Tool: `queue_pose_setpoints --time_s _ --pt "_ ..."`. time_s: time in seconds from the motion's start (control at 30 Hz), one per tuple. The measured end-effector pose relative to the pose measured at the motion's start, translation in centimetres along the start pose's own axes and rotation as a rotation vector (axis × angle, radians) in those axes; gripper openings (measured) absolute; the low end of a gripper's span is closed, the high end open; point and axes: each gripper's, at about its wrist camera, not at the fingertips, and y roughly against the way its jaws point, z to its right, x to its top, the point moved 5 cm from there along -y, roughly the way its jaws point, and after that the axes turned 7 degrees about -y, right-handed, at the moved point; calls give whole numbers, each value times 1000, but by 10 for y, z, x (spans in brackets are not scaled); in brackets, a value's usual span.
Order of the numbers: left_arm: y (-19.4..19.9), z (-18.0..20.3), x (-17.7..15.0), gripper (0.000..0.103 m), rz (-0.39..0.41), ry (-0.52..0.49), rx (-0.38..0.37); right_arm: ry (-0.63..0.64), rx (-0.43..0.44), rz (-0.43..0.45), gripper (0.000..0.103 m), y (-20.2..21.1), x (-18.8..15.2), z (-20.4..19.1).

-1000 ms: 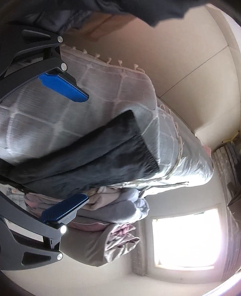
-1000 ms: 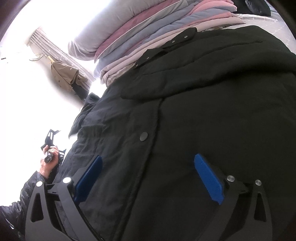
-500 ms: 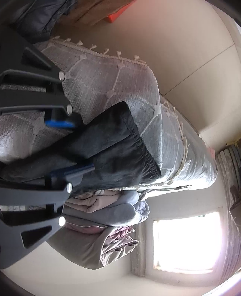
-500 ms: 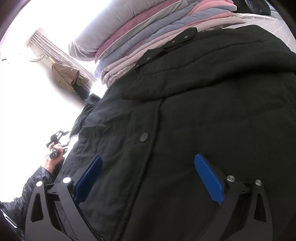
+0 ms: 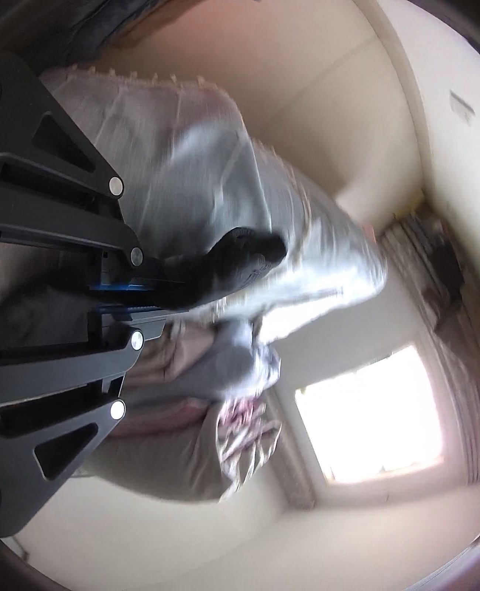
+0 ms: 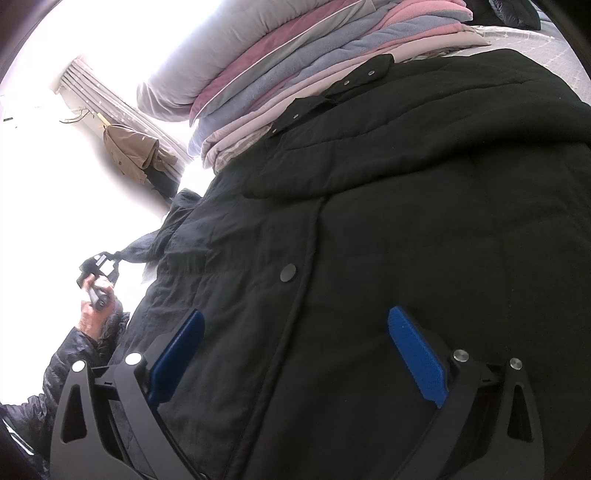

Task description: Fold large clothes

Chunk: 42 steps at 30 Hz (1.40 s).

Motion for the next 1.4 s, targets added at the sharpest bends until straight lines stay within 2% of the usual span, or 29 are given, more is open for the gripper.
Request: queue_pose_setpoints --time_s 0.23,0.47,0.53,0.67,0.8,0.93,1.07,1.17,1.23,1.27,1.4 --pt "13 123 -6 4 9 -166 -177 -1 -1 0 96 -2 0 -1" --pt "2 228 -55 4 -72 -291 -331 -18 13 -9 96 -3 1 -1" --pt "-6 255 -80 4 -114 -312 -380 -41 36 -19 96 -2 3 2" --pt "-21 300 -142 4 -212 -365 -467 -149 149 -32 96 6 12 11" --pt "-43 334 -232 4 -351 -463 -535 -274 283 -20 96 16 21 23" --pt "-79 330 -333 4 -532 -542 -517 -362 378 -10 96 22 25 32" --pt "-118 294 -423 5 -713 -603 -404 -383 397 -10 96 22 25 33" --pt "-136 265 -464 6 -810 -631 -291 -390 402 -10 96 21 25 32" --pt "-140 253 -477 10 -830 -640 -244 -400 413 -9 96 22 26 33" --pt "-138 252 -481 10 -826 -643 -244 -407 420 -8 96 23 26 34" --pt "-131 258 -478 15 -841 -692 -209 -434 445 -2 96 25 28 41"
